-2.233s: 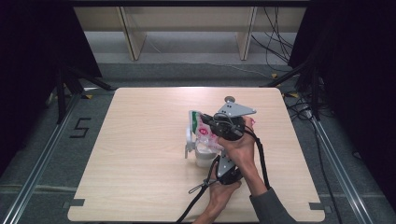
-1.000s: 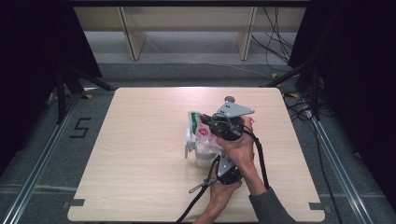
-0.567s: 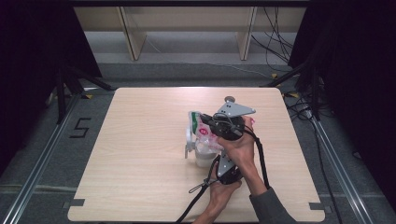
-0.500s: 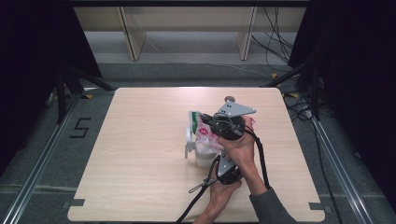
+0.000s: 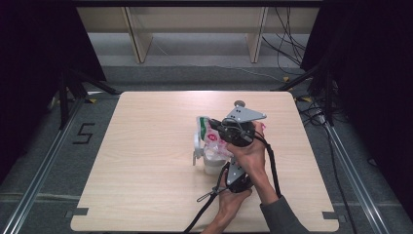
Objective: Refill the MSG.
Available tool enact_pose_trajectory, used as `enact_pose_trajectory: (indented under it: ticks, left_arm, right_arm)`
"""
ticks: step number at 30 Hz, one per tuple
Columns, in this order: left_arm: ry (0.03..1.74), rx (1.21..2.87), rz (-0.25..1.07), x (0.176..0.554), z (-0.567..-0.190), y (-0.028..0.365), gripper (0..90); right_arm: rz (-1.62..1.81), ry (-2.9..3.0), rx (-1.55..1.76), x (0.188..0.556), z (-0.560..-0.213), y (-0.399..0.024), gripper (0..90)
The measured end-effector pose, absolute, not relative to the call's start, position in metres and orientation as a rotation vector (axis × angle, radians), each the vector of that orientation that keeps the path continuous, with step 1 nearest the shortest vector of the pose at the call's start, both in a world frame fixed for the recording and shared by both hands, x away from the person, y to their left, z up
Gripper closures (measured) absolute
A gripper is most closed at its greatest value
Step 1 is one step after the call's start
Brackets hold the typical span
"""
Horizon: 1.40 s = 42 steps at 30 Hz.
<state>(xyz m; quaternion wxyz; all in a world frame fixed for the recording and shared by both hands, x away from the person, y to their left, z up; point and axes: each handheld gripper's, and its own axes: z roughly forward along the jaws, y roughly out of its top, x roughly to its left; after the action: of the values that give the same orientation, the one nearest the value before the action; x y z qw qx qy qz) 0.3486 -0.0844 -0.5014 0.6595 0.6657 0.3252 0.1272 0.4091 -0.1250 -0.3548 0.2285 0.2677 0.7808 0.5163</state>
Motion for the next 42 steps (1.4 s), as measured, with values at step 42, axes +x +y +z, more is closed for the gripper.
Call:
enact_pose_trajectory:
  ticks: [42]
  left_arm:
    - [0.723, 1.509, 0.277, 0.3479, -0.5044, -0.0843, 76.8]
  right_arm:
    - [1.417, 2.153, 0.772, 0.4085, -0.3529, -0.1325, 90.0]
